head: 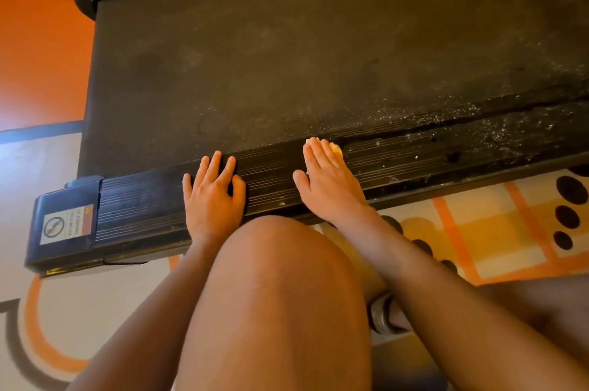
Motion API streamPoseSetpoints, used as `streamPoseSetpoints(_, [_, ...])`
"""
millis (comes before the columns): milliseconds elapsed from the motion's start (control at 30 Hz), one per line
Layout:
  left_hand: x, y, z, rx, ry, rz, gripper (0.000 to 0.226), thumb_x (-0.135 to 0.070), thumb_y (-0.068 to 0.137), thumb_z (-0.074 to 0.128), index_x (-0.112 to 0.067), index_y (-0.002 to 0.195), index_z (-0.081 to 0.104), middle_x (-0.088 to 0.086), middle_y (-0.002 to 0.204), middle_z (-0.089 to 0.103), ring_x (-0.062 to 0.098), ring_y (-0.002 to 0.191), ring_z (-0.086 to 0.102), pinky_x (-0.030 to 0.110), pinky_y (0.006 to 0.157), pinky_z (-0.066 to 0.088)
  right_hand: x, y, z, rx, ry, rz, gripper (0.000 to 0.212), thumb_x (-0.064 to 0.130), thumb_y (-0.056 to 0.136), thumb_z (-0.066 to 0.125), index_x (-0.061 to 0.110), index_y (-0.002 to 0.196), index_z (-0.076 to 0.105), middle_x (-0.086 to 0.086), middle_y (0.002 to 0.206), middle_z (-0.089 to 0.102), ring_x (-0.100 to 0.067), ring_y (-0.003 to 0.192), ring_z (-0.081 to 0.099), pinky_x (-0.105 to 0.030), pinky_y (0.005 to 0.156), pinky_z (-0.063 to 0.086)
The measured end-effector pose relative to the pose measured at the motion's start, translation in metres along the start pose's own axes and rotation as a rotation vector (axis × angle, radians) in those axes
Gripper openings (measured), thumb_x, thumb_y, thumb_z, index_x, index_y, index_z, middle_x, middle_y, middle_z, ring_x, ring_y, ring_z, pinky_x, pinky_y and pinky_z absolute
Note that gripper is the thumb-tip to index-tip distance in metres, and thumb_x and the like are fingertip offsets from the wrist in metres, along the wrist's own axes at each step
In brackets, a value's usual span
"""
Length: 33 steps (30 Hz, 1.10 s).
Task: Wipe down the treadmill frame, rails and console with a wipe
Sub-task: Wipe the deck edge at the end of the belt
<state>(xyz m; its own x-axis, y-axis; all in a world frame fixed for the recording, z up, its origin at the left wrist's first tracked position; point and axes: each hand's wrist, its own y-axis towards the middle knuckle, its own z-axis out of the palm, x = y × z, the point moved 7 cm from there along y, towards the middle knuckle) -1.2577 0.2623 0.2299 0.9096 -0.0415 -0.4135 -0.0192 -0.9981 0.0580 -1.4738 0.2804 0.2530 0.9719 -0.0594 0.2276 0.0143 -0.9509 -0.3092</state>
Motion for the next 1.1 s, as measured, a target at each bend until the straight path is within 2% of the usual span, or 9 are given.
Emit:
streamPoseSetpoints(233, [0.0, -0.002, 0.0, -0.011, -0.013, -0.002, 0.056, -0.049, 0.103, 0.028, -0.025, 0.149, 0.051, 0.004, 0.161, 0.038, 0.027, 0.152, 0.027, 0.056, 0.125, 0.012, 0.002, -0.009, 0.005, -0.041, -0.016, -0.017, 0.067, 0.051, 0.109, 0.015, 0.015, 0.164, -0.001, -0.005, 0.172, -0.008, -0.021, 0.158, -0.011, -0.036, 0.123, -0.011])
streamPoseSetpoints(433, [0.0, -0.001, 0.0, -0.007, -0.001, 0.002, 0.058, -0.051, 0.103, 0.026, -0.026, 0.15, 0.049, 0.003, 0.161, 0.036, 0.025, 0.153, 0.025, 0.054, 0.125, 0.011, -0.006, -0.061, 0.035, 0.034, 0.002, -0.077, 0.097, 0.072, 0.083, -0.018, 0.015, 0.161, -0.005, -0.002, 0.168, -0.017, -0.016, 0.148, -0.027, -0.036, 0.123, -0.019])
streamPoseSetpoints(500, [-0.001, -0.001, 0.0, -0.012, -0.001, 0.005, 0.056, -0.049, 0.104, 0.028, -0.025, 0.149, 0.05, 0.004, 0.161, 0.037, 0.026, 0.152, 0.026, 0.056, 0.125, 0.013, -0.001, -0.048, 0.026, -0.004, -0.044, -0.068, 0.079, 0.062, 0.098, -0.005, 0.016, 0.162, -0.006, -0.002, 0.169, -0.016, -0.017, 0.151, -0.024, -0.032, 0.119, -0.022])
streamPoseSetpoints(600, [-0.001, -0.001, 0.001, -0.005, 0.004, 0.003, 0.048, -0.044, 0.108, 0.035, -0.025, 0.149, 0.05, 0.004, 0.161, 0.037, 0.026, 0.152, 0.026, 0.056, 0.125, 0.013, 0.004, -0.015, 0.007, -0.053, -0.037, -0.08, 0.067, 0.049, 0.109, 0.015, 0.015, 0.163, 0.0, -0.004, 0.172, -0.008, -0.02, 0.157, -0.012, -0.038, 0.127, -0.009])
streamPoseSetpoints(767, [0.0, -0.002, 0.0, 0.001, 0.011, 0.0, 0.048, -0.043, 0.108, 0.036, -0.025, 0.15, 0.048, 0.003, 0.162, 0.035, 0.025, 0.153, 0.024, 0.055, 0.125, 0.011, 0.023, -0.021, 0.021, 0.029, -0.042, -0.093, 0.066, 0.047, 0.11, 0.018, 0.013, 0.163, -0.002, -0.007, 0.171, -0.008, -0.023, 0.158, -0.01, -0.038, 0.122, -0.013])
streamPoseSetpoints(900, [0.0, -0.001, 0.0, -0.011, 0.006, 0.004, 0.046, -0.04, 0.107, 0.04, -0.025, 0.15, 0.049, 0.004, 0.161, 0.036, 0.026, 0.153, 0.025, 0.056, 0.125, 0.012, 0.052, -0.045, 0.054, 0.079, -0.077, -0.329, 0.082, 0.046, 0.107, -0.007, 0.0, 0.147, 0.048, -0.018, 0.153, 0.048, -0.036, 0.142, 0.046, -0.047, 0.115, 0.031])
streamPoseSetpoints(933, [0.0, -0.001, 0.0, -0.011, 0.007, 0.003, 0.046, -0.04, 0.107, 0.04, -0.025, 0.149, 0.05, 0.004, 0.161, 0.037, 0.026, 0.153, 0.026, 0.056, 0.125, 0.013, 0.049, -0.045, 0.062, 0.083, -0.088, -0.346, 0.082, 0.046, 0.107, -0.007, 0.001, 0.145, 0.049, -0.017, 0.15, 0.053, -0.034, 0.138, 0.05, -0.046, 0.112, 0.034])
streamPoseSetpoints(1033, [-0.001, -0.001, 0.0, -0.004, 0.002, 0.005, 0.046, -0.041, 0.107, 0.039, -0.025, 0.149, 0.05, 0.004, 0.161, 0.037, 0.026, 0.152, 0.026, 0.056, 0.125, 0.012, 0.032, -0.055, 0.053, 0.009, -0.176, -0.397, 0.063, 0.048, 0.109, 0.006, 0.008, 0.155, 0.021, -0.011, 0.165, 0.024, -0.028, 0.152, 0.021, -0.045, 0.123, 0.009])
streamPoseSetpoints(1100, [-0.001, -0.002, -0.001, -0.005, -0.003, 0.007, 0.05, -0.044, 0.106, 0.035, -0.024, 0.149, 0.05, 0.005, 0.161, 0.038, 0.027, 0.152, 0.026, 0.055, 0.124, 0.012, 0.011, -0.056, 0.041, -0.018, -0.086, -0.281, 0.063, 0.048, 0.108, 0.021, 0.015, 0.158, 0.001, -0.003, 0.168, -0.002, -0.019, 0.156, -0.006, -0.037, 0.125, -0.008])
